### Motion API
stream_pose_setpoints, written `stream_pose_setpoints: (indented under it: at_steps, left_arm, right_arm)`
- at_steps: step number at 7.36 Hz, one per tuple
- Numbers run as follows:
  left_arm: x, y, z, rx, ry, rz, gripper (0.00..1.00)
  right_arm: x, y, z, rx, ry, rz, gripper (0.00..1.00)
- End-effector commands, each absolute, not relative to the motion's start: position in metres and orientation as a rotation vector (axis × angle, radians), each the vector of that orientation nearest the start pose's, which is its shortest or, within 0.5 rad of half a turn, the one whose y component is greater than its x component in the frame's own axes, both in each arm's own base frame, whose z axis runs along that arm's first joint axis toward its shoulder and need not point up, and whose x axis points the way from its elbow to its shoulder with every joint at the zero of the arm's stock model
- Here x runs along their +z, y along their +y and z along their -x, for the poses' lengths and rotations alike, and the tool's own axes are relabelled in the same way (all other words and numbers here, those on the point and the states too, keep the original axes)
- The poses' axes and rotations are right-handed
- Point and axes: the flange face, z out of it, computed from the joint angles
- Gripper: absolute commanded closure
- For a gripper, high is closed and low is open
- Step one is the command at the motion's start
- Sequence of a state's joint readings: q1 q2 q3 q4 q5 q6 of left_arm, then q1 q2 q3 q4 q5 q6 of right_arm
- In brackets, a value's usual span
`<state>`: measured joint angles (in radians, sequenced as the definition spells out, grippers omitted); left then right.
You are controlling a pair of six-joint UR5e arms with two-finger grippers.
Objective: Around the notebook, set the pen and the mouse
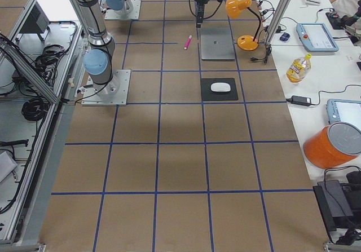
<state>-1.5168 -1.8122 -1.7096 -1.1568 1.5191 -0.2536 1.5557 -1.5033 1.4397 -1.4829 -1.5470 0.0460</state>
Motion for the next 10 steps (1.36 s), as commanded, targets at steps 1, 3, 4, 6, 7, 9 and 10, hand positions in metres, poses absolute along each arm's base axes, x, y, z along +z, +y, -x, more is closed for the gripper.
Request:
stream_pose_setpoints:
  at_steps: [1,3,4,6,7,9,10]
  left_arm:
    - [0.384,-0.547,0.085,0.052,3.109,0.263,0.00]
    - [0.427,-0.507,0.090,0.099,3.134,0.130,0.00]
    - [0.443,-0.491,0.093,0.096,3.143,0.123,0.00]
    - [0.460,-0.471,0.099,0.094,3.182,0.122,0.00]
    - [0.463,-0.465,0.096,0.098,3.161,0.117,0.00]
    - [0.460,-0.463,0.085,0.137,3.143,0.015,0.00]
    - [0.461,-0.462,0.085,0.133,3.144,0.026,0.00]
  right_arm:
    - [0.511,-0.520,-0.127,0.022,3.120,-0.089,0.00]
    - [0.511,-0.520,-0.127,0.027,3.128,-0.087,0.00]
    - [0.511,-0.520,-0.127,0.027,3.127,-0.087,0.00]
    - [0.511,-0.520,-0.127,0.027,3.127,-0.084,0.00]
    - [0.511,-0.520,-0.127,0.027,3.127,-0.084,0.00]
    - [0.510,-0.521,-0.127,0.029,3.128,-0.084,0.00]
    - [0.510,-0.521,-0.127,0.029,3.128,-0.084,0.00]
